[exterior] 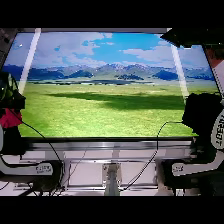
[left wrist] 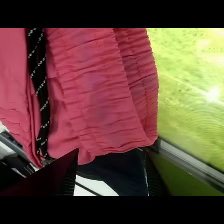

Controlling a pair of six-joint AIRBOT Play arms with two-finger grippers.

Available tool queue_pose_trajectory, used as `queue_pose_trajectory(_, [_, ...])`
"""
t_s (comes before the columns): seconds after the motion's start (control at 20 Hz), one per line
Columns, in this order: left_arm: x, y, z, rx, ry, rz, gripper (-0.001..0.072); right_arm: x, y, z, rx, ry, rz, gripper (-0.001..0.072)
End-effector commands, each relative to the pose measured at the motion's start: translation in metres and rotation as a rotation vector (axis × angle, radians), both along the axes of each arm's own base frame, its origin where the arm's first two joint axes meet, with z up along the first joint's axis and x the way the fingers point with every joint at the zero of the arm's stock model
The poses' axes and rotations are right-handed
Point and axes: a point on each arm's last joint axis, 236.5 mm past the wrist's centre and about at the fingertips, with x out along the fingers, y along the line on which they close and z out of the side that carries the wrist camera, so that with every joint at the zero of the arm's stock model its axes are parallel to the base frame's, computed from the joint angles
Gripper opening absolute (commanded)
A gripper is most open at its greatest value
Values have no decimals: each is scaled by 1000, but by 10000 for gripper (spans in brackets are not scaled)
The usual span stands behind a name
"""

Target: Fold the clothes and pants, and hang the long-sleeved shirts on hangers.

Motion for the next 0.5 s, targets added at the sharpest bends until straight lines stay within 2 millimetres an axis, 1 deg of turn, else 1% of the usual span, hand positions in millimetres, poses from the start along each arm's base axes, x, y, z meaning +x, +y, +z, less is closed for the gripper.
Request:
queue_pose_trajectory(0.0, [-1, 1, -14, -6, 46, -2, 487, 1, 0, 0, 1, -3, -3, 15])
queue_pose_trajectory(0.05, [-2, 2, -16, -2, 57, -4, 487, 1, 0, 0, 1, -3, -3, 15])
queue_pose_trajectory(0.15, [-4, 11, -16, 37, 86, -14, 486, 1, 0, 0, 1, -3, -3, 15])
queue_pose_trajectory(0.3, [-5, 26, -9, 103, 98, -11, 477, 1, 0, 0, 1, -3, -3, 15])
queue_pose_trajectory(0.35, [-6, 28, -9, 110, 93, 1, 424, 1, 0, 0, 1, -3, -3, 15])
queue_pose_trajectory(0.4, [-7, 29, -9, 109, 94, 5, 326, 1, 0, 0, 1, -3, -3, 15])
queue_pose_trajectory(0.45, [-7, 29, -8, 110, 95, 5, 173, 1, 0, 0, 1, -3, -3, 15])
